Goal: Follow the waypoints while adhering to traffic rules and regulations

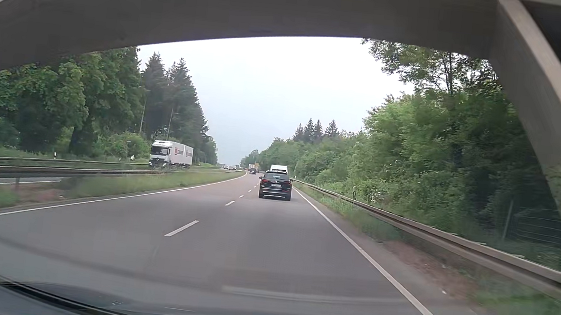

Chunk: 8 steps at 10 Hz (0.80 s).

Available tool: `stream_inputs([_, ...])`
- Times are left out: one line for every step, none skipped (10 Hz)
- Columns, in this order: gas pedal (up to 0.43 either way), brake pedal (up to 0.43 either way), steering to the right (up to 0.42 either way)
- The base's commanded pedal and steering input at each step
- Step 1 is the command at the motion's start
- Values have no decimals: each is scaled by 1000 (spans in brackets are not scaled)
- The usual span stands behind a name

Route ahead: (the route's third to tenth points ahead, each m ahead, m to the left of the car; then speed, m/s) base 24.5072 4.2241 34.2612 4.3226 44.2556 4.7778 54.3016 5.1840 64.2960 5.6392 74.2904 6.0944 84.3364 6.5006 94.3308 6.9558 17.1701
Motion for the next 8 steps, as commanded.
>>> stream_inputs([189, 0, -3])
stream_inputs([189, 0, -4])
stream_inputs([189, 0, -4])
stream_inputs([189, 0, -4])
stream_inputs([189, 0, -4])
stream_inputs([197, 0, -4])
stream_inputs([197, 0, -4])
stream_inputs([197, 0, -4])
